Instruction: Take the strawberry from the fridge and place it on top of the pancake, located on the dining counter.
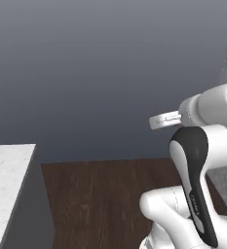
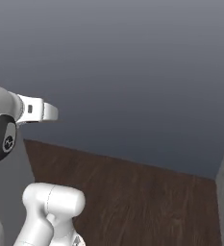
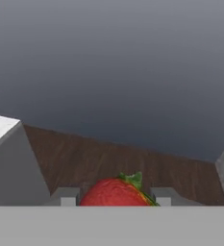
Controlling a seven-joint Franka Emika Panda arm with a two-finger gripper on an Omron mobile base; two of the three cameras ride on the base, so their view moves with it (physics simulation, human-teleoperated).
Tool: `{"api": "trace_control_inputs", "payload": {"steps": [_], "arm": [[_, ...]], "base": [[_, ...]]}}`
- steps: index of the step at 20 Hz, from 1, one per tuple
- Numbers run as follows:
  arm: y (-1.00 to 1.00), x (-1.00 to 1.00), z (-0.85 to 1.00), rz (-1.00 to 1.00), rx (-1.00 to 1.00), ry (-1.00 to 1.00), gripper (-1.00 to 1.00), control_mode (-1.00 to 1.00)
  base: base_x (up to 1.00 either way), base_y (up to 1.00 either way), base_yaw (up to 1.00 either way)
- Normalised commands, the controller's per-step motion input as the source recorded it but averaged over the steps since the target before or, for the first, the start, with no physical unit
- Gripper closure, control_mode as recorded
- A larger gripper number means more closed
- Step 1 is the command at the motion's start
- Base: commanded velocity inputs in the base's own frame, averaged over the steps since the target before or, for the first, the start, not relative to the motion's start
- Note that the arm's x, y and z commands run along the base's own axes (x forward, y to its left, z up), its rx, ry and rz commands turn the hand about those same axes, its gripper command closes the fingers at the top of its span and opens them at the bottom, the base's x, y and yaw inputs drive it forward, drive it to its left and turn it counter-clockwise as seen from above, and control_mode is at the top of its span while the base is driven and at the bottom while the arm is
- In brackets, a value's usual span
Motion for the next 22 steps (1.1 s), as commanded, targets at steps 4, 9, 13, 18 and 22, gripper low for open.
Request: {"api": "trace_control_inputs", "payload": {"steps": [4, 9, 13, 18, 22], "arm": [[0.00, 0.00, 0.00, 0.00, 0.00, 0.00, 1.00, 1.00], [0.00, 0.00, 0.00, 0.00, 0.00, 0.00, 1.00, 1.00], [0.00, 0.00, 0.00, 0.00, 0.00, 0.00, 1.00, 1.00], [0.00, 0.00, 0.00, 0.00, 0.00, 0.00, 1.00, 1.00], [0.00, 0.00, 0.00, 0.00, 0.00, 0.00, 1.00, 1.00]], "base": [[0.92, -0.60, 0.33], [0.83, -0.39, 0.40], [0.71, -0.18, 0.46], [0.65, -0.37, 0.45], [0.63, -0.59, 0.43]]}}
